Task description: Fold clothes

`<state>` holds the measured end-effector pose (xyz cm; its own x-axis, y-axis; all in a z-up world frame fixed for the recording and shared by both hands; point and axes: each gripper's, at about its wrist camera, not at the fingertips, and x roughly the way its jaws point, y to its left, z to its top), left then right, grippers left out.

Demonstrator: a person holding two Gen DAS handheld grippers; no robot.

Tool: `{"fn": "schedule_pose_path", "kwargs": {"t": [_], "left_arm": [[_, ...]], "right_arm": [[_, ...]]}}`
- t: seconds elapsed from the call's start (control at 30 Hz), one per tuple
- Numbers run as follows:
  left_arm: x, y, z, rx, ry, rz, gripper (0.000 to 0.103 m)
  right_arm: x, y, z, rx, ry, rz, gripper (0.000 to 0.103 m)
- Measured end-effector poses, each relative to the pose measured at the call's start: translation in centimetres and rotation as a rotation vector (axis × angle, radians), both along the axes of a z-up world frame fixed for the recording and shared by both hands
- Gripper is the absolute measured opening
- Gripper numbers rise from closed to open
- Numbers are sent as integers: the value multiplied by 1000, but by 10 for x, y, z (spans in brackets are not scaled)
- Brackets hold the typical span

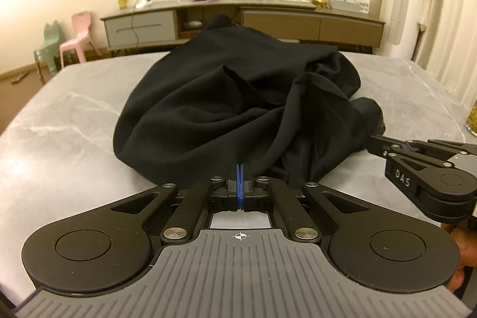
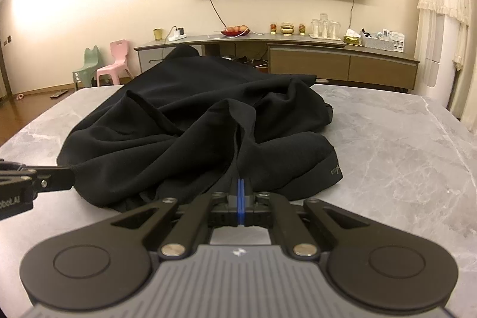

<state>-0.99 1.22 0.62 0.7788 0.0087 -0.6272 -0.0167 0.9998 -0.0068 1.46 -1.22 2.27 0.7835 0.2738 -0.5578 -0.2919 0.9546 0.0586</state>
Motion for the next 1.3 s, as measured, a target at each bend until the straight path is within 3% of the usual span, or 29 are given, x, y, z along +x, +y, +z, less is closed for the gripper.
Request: {"fn": "schedule_pose_path", "kwargs": {"t": [0.1,0.13,0.17,0.3,0.37,0.43,0.53,0.7,0.77,0.87,0.93,1.0,1.03,1.07,1.1,1.13,1.23,1.3], "left_arm": [[0,2,0,1,-1,24,4],[0,2,1,1,-2,28,15],[-1,2,1,6,-4,33,29],[-1,7,0,5,-14,55,47],[-1,10,-1,4,-17,74,64],[-1,15,-1,-6,-29,93,72],[1,23,-3,-23,-30,183,75],[15,45,-12,-34,-11,228,86],[30,58,-20,-27,9,258,89],[61,74,-33,-4,34,282,89],[86,80,-45,5,76,264,89],[111,79,-62,17,130,225,88],[119,81,-66,16,137,222,67],[128,86,-67,-2,134,205,31],[135,94,-63,-24,123,201,7],[140,107,-51,-54,98,224,0],[131,153,4,-98,-69,273,0],[119,186,29,-130,-142,313,0]], "right_arm": [[0,3,-2,-22,-13,-24,30],[0,4,-2,-28,-16,-28,51],[1,6,-2,-33,-17,-32,66],[1,11,-2,-51,-18,-37,71],[1,13,-2,-58,-16,-38,75],[2,15,-2,-63,-15,-39,77],[2,19,0,-69,-18,-41,83],[7,25,5,-72,-26,-32,94],[15,31,8,-102,-38,-29,98],[21,35,16,-54,-52,15,101],[25,38,22,-15,-61,48,99],[29,40,28,23,-70,80,65],[31,41,31,43,-74,97,18],[33,42,34,62,-79,113,2],[35,44,37,82,-83,129,2],[37,45,40,101,-87,146,2],[43,48,49,160,-100,194,2],[10,45,77,225,-194,352,2]]}}
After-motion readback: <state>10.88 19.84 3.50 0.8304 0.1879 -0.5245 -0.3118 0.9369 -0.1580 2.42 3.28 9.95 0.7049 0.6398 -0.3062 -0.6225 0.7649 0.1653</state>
